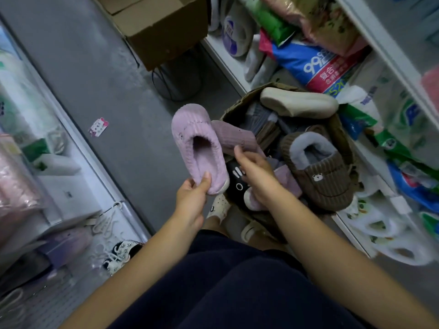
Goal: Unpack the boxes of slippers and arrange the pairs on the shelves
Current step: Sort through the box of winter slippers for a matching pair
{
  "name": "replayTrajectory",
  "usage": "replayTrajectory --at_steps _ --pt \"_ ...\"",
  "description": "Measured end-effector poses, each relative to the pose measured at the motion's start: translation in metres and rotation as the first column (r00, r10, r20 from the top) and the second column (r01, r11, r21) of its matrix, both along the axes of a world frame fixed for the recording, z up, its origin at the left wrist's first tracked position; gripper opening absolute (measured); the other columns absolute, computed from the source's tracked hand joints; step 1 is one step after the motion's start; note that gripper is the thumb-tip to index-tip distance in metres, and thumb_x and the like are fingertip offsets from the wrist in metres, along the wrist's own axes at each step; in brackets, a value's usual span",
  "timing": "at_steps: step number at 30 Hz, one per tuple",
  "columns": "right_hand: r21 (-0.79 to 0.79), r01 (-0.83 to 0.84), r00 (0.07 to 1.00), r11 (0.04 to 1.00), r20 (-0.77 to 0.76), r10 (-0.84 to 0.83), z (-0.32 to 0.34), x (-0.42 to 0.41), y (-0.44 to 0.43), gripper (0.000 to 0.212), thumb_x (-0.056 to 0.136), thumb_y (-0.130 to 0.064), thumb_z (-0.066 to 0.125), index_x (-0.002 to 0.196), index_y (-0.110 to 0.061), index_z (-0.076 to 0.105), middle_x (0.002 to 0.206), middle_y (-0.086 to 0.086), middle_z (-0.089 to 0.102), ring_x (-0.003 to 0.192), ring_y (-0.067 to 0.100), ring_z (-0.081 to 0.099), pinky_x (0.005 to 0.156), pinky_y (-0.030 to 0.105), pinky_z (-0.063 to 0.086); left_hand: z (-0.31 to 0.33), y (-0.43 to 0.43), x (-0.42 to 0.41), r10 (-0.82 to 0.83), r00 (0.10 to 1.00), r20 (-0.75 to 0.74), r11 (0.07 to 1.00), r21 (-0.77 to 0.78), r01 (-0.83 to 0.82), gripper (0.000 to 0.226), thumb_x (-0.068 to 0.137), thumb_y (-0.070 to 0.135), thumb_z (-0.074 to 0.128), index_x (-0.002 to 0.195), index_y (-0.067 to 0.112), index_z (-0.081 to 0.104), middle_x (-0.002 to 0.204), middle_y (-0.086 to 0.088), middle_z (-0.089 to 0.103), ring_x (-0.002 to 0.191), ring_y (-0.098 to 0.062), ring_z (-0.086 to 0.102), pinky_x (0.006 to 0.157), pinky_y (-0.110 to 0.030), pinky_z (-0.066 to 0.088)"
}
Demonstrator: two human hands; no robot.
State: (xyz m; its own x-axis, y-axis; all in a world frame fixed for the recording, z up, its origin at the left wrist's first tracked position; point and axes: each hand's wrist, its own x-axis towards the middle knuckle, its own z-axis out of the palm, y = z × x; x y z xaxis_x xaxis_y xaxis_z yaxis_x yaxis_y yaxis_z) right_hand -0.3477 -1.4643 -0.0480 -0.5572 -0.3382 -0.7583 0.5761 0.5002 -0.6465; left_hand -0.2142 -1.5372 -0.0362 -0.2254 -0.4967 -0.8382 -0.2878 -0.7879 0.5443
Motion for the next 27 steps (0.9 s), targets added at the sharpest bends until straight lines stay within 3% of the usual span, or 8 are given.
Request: replayTrajectory --at_steps 2,5,9,12,17,22,24,27 --pt "-0.135 -0.020 0.993 0.991 0.112 0.035 0.015 0.019 0.016 0.062 0.080 -0.056 0.076 0.122 -0.013 0.063 0.115 0.005 0.074 0.106 0.021 0.071 0.088 0.033 0.057 0.010 0.010 -0.006 -0.058 0.997 -0.057 0.998 0.027 0.059 0.023 0.099 0.020 0.065 0.117 0.005 0.063 0.103 -0.006 0.075 0.072 -0.001 0.071 0.059 -0.012 0.051" --pt "-0.178 0.067 0.998 0.982 0.015 -0.065 0.031 0.032 0.042 0.038 0.091 -0.018 0.073 0.124 -0.006 0.059 0.112 0.011 0.074 0.102 0.021 0.073 0.086 0.029 0.059 0.020 0.022 -0.006 -0.217 0.968 -0.127 0.974 0.030 0.223 0.029 0.098 0.021 0.066 0.120 0.003 0.064 0.110 -0.011 0.076 0.102 -0.021 0.073 0.078 -0.021 0.056" --pt "-0.202 0.072 0.995 0.977 -0.059 -0.086 0.038 0.025 0.087 0.035 0.092 -0.018 0.071 0.124 -0.008 0.062 0.114 0.006 0.075 0.108 0.020 0.071 0.093 0.035 0.057 0.028 0.019 0.000 -0.416 0.872 -0.256 0.900 0.017 0.435 0.058 0.090 0.045 0.063 0.136 0.010 0.056 0.126 -0.005 0.071 0.119 -0.019 0.066 0.099 -0.033 0.049" --pt "-0.324 0.096 0.993 0.941 0.100 -0.067 0.051 0.012 0.132 0.040 0.090 -0.020 0.068 0.126 -0.007 0.062 0.123 0.007 0.071 0.117 0.019 0.066 0.100 0.033 0.053 0.038 0.006 -0.006 -0.326 0.904 -0.277 0.931 0.070 0.358 0.081 0.090 0.062 0.051 0.156 0.020 0.030 0.148 -0.007 0.053 0.136 -0.022 0.051 0.118 -0.046 0.034" --pt "-0.392 0.102 0.971 0.914 0.237 -0.007 0.082 0.009 0.214 0.053 0.079 -0.029 0.070 0.123 -0.002 0.063 0.117 0.013 0.072 0.107 0.019 0.070 0.086 0.026 0.057 0.065 0.013 -0.040 -0.509 0.815 -0.278 0.850 -0.013 0.526 0.073 0.089 0.064 0.057 0.146 0.020 0.049 0.133 -0.011 0.067 0.121 -0.027 0.065 0.105 -0.046 0.050" --pt "-0.358 0.241 0.962 0.902 0.211 -0.173 0.098 0.031 0.278 0.043 0.075 -0.042 0.069 0.107 -0.013 0.076 0.106 0.007 0.076 0.092 0.014 0.072 0.074 0.024 0.058 0.078 0.055 -0.067 -0.719 0.675 -0.166 0.695 -0.174 0.697 0.040 0.097 0.035 0.065 0.126 0.008 0.064 0.102 -0.007 0.076 0.093 -0.022 0.072 0.074 -0.032 0.059" --pt "-0.405 0.474 0.879 0.782 0.269 -0.394 0.100 0.040 0.298 0.050 0.085 -0.047 0.061 0.121 -0.014 0.070 0.120 0.010 0.072 0.107 0.020 0.069 0.087 0.030 0.058 0.076 0.075 -0.071 -0.675 0.704 -0.219 0.735 -0.119 0.668 0.041 0.096 0.030 0.067 0.130 0.006 0.062 0.101 -0.008 0.076 0.085 -0.017 0.073 0.068 -0.028 0.059" --pt "-0.473 0.765 0.630 0.438 0.403 -0.664 0.101 0.057 0.320 0.067 0.089 -0.046 0.058 0.140 -0.004 0.049 0.132 0.018 0.064 0.123 0.028 0.063 0.103 0.039 0.051 0.074 0.107 -0.072 -0.591 0.747 -0.304 0.783 0.005 0.622 0.042 0.097 0.022 0.065 0.134 0.005 0.058 0.122 -0.017 0.071 0.103 -0.023 0.072 0.080 -0.032 0.061"
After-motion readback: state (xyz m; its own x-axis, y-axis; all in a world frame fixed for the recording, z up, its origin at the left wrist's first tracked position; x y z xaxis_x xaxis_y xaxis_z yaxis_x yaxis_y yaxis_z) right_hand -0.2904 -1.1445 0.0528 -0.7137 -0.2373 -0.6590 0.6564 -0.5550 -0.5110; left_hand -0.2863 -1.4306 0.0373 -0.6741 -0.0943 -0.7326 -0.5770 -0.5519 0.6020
